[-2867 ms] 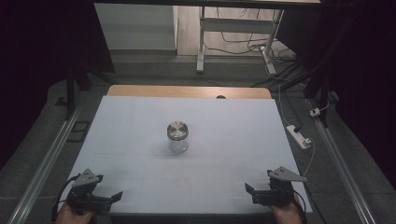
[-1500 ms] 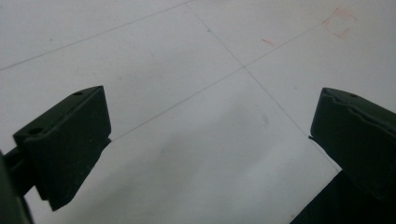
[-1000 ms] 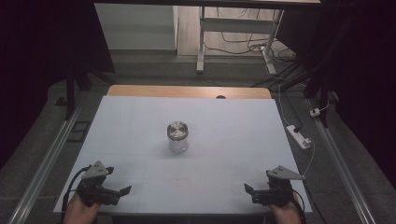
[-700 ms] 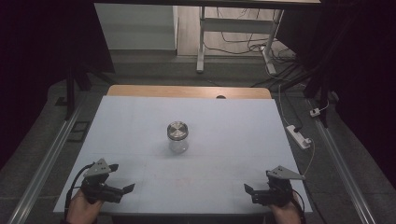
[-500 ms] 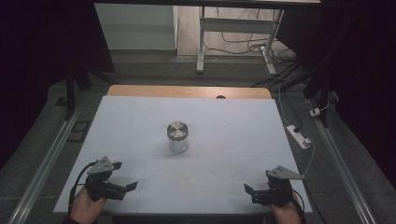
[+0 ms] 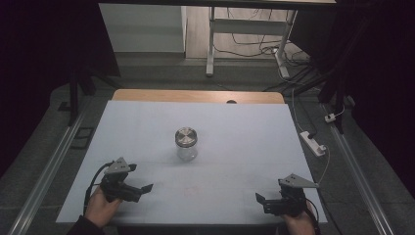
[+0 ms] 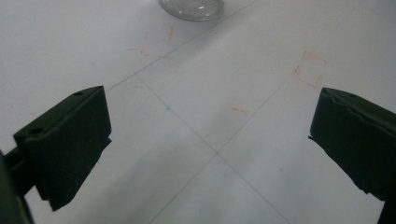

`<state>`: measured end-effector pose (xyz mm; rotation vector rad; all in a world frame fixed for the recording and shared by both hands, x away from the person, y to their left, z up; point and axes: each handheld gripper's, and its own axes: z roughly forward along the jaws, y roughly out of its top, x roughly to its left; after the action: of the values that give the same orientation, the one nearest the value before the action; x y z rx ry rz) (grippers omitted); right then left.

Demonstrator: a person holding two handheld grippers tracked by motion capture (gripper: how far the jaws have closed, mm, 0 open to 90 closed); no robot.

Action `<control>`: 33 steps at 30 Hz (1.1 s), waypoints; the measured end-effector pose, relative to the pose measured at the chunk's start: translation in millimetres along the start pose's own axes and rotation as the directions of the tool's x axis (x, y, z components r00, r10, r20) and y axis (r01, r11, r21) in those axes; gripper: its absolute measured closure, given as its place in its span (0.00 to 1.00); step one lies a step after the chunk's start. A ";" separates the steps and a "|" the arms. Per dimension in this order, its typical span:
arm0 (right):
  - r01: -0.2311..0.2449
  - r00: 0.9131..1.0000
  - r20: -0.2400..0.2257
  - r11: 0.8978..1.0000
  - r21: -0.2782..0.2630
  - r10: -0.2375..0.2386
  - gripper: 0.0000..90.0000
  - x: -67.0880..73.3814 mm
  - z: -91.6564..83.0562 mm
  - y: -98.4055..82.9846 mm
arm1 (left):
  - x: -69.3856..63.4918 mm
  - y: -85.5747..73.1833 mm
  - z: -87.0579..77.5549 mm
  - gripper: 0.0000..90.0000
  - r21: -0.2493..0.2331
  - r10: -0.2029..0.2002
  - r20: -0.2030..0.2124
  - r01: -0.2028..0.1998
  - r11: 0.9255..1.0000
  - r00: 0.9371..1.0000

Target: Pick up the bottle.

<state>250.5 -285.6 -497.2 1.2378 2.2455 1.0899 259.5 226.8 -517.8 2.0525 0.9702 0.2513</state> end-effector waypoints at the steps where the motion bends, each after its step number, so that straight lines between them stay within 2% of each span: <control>1: 0.000 1.000 -0.001 1.000 0.000 0.000 0.00 0.0 0.0 0.0 | 0.0 0.0 0.0 0.00 0.000 0.000 0.000 0.000 1.000 1.000; 8: 0.000 1.000 -0.002 1.000 0.001 0.000 0.00 -0.1 0.1 0.0 | 2.9 13.9 14.4 0.00 0.007 0.003 0.010 -0.003 1.000 1.000; 22: 0.006 1.000 -0.005 1.000 0.002 -0.006 0.00 0.2 0.2 0.0 | 1.8 47.7 50.7 0.00 0.033 0.057 0.019 -0.057 0.998 0.998; 33: 0.006 1.000 -0.005 1.000 0.005 -0.006 0.00 0.1 0.2 0.0 | 12.3 68.1 73.5 0.00 0.010 0.066 0.046 -0.067 0.998 0.997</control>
<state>250.5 -285.5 -497.3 1.2312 2.2554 1.0878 340.8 167.1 -514.8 2.0944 0.8788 0.2330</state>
